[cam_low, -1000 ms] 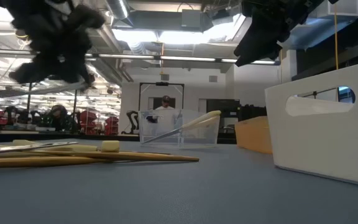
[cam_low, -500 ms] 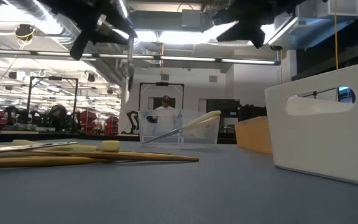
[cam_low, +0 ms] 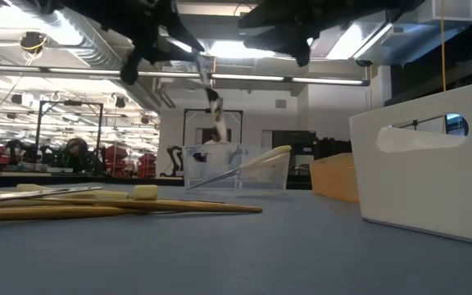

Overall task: Sort silverware by color (type)
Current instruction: Put the white knife into the orange bin

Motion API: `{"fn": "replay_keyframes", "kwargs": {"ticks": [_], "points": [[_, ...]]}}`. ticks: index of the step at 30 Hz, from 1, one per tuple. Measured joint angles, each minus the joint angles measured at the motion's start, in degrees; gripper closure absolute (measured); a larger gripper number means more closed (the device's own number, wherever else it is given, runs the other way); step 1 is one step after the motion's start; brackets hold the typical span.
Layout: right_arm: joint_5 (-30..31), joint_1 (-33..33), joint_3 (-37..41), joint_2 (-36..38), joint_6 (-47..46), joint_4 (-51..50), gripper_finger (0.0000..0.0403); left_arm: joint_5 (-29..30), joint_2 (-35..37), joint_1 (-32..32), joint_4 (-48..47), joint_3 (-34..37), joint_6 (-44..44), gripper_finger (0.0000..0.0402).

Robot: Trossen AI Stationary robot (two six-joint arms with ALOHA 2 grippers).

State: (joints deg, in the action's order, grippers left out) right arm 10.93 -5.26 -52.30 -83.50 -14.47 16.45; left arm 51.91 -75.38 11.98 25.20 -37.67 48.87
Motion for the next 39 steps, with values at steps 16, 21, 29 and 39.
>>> {"fn": "replay_keyframes", "kwargs": {"ticks": [16, 21, 29, 39], "points": [[5.2, 0.0, 0.0, -8.4, 0.1, 6.6, 0.0204, -3.5, -11.7, -1.1, 15.5, 0.0, 0.0, 0.0341], [7.0, 0.0, 0.0, -8.5, 0.8, 6.6, 0.0204, -3.7, -13.3, -1.1, 18.8, 0.0, 0.0, 0.0341], [8.6, 0.0, 0.0, -8.5, 1.9, 6.5, 0.0204, -5.0, -13.5, -1.1, 20.7, 0.0, 0.0, 0.0341], [8.6, 0.0, 0.0, -8.5, 1.9, 6.6, 0.0204, -6.2, -13.5, -1.1, 21.9, 0.0, 0.0, 0.0341]]}}
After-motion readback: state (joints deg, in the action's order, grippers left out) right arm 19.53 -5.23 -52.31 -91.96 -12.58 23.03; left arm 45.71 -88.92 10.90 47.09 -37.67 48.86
